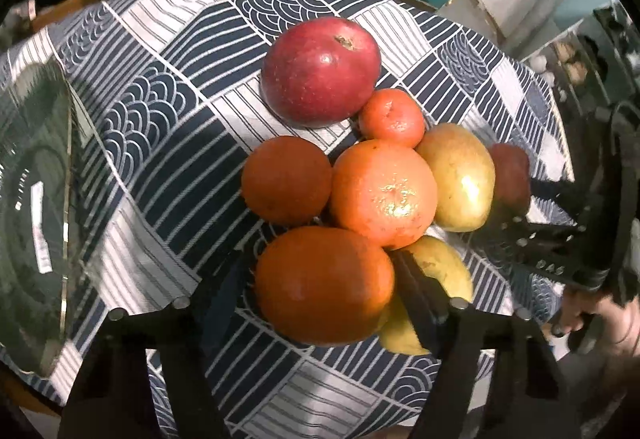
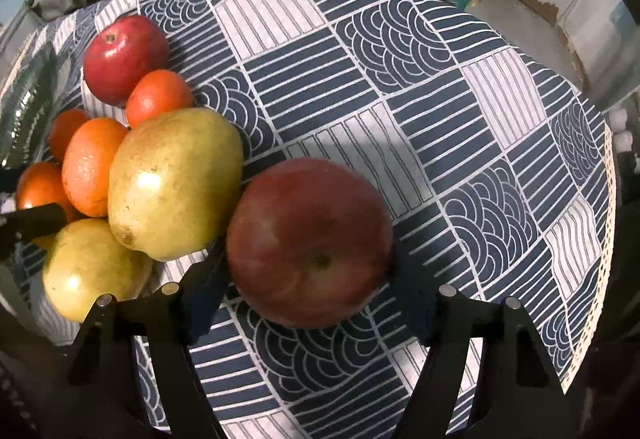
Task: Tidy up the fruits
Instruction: 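Lower the right gripper onto the large red apple and close it, then grasp the orange with the left gripper while the right gripper lifts the red apple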
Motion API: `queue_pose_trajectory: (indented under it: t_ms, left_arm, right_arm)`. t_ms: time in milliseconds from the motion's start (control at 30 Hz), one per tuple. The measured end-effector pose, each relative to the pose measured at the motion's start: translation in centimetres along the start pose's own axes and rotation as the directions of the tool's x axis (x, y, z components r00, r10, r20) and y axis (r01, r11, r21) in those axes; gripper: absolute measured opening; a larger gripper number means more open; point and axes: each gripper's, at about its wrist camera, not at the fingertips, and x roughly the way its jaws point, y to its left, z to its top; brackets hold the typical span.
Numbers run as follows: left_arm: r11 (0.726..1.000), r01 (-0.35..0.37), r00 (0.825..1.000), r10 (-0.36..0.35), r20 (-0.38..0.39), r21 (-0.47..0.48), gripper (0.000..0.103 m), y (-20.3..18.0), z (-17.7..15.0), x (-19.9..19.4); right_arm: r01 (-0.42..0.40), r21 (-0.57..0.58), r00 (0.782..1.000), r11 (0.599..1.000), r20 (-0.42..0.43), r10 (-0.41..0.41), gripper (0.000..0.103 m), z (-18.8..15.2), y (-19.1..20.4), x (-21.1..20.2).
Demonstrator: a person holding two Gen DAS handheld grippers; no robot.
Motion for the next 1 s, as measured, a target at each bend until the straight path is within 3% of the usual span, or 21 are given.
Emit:
queue_pose_trajectory:
  t_ms: [433,767,1000]
  left_arm:
    - [1.000,-0.011,1.000,0.011,0.009,0.011,0.071,-0.2,-0.6,0.0]
    - [0.993,-0.091,0.995,0.087,0.054,0.080,0.068,-1.2,-1.5,-0.7]
    - [0.986,-0.125,0.987,0.112,0.112,0.110,0.068,-1.6,-2.2,-2.4]
  right_arm:
    - [0.083,0.046,0.993,0.995,0.074,-0.087,0.073,-0.7,0.4,-1.9]
    - [0.086,0.104,0.975,0.991,0.197,-0.106,0.073,-1.6,1.1,-6.5]
    - [0.093,0.103,0.960,0.990,0.256,-0.116,0.073,-0.4,1.8,-8.0]
